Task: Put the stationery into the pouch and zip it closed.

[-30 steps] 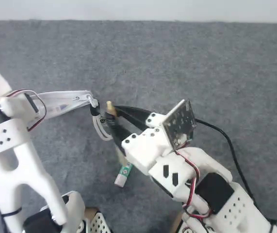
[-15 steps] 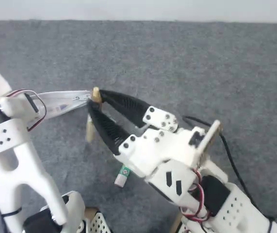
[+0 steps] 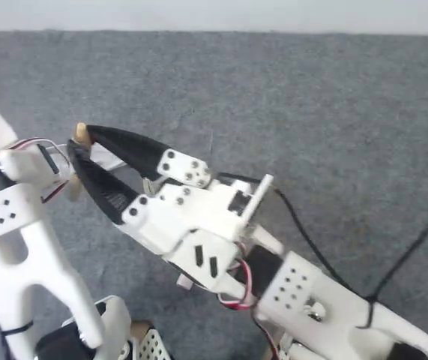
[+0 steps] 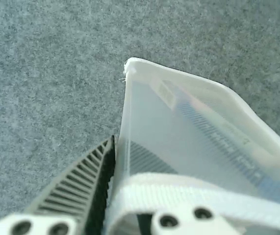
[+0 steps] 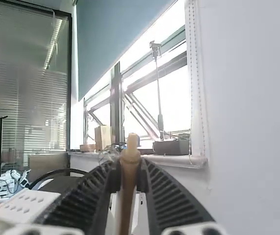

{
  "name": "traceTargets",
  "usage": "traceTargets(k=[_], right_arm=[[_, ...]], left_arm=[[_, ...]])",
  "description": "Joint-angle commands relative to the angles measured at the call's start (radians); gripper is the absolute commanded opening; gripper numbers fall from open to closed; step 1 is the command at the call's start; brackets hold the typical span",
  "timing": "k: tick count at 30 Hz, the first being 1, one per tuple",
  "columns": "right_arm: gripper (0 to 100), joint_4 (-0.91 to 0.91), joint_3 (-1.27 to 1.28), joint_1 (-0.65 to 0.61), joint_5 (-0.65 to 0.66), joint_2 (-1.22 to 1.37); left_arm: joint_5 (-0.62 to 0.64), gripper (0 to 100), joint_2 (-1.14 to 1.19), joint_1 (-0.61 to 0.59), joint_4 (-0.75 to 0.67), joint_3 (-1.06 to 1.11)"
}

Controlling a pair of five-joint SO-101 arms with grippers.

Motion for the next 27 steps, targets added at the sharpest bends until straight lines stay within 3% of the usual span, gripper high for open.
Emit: traceTargets(k=[1,9,18,24,27], right_arm=[[0.8,-0.082,-0.066,-0.008,0.014,0.058],[0.7,-0.22,-0.074,-0.005,0.176,0.222],[1.2,-0.248,-0.089,-0.01,0.183,0.371],[14.4,-0.245,-0.089,-0.012,0.181,0.371],[15.5,-0.245,-0.089,-0.012,0.181,0.371]], left_arm=[[0.011,1,0.005,-0.006,-0.023,0.002],[0.011,1,0.005,-0.006,-0.021,0.004],[0.011,1,0.005,-0.011,-0.025,0.016],[0.009,1,0.005,-0.008,-0.025,0.021],[0.009,1,0.005,-0.008,-0.025,0.021]])
